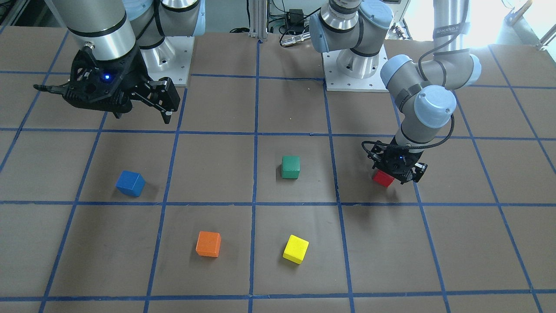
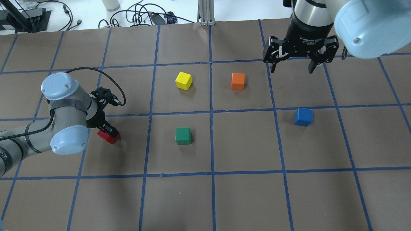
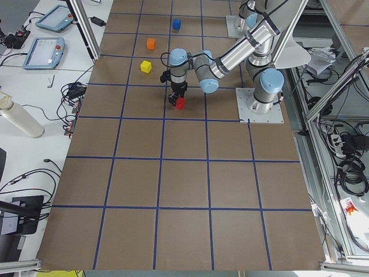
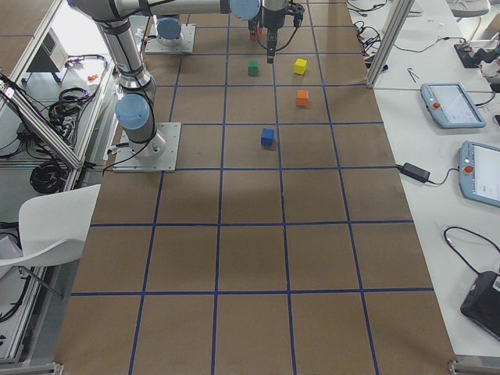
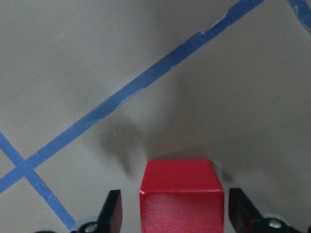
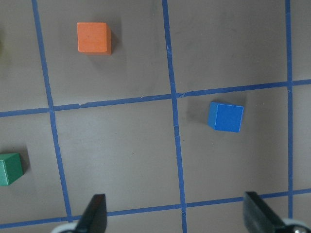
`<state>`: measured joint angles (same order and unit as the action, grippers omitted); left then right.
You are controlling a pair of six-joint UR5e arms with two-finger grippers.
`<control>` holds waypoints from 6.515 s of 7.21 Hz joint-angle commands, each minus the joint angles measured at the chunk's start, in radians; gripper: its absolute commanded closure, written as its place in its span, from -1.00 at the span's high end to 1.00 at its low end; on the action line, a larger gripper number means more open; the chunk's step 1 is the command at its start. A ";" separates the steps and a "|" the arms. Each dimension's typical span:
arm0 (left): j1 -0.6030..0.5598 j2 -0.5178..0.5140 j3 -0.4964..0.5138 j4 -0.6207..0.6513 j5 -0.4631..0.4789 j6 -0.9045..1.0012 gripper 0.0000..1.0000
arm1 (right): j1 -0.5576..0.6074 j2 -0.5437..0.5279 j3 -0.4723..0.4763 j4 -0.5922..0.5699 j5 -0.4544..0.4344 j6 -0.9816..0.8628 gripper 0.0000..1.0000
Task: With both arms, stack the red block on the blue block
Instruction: 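Lift the red cube with the left gripper and carry it toward the table center, then set the red cube down with the left gripper while the right arm approaches, then lower the right gripper onto the red cube and grasp it, then carry the red cube with the right gripper over the blue cube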
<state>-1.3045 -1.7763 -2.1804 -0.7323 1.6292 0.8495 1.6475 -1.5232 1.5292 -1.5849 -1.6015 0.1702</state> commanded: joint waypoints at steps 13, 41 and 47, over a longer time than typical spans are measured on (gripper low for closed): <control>-0.622 -0.296 0.588 -0.340 -0.220 -1.120 -0.79 | -0.003 -0.015 0.002 0.016 -0.034 -0.005 1.00; -0.277 0.144 0.579 -0.720 -0.068 -0.672 1.00 | 0.287 0.411 0.196 -0.555 -0.008 0.264 -0.58; -0.277 0.141 0.577 -0.720 -0.072 -0.678 1.00 | -0.081 0.224 0.286 -0.446 -0.025 -0.217 -0.58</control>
<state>-1.5813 -1.6338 -1.6028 -1.4515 1.5587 0.1743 1.6655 -1.2518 1.7661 -2.0299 -1.6253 0.0937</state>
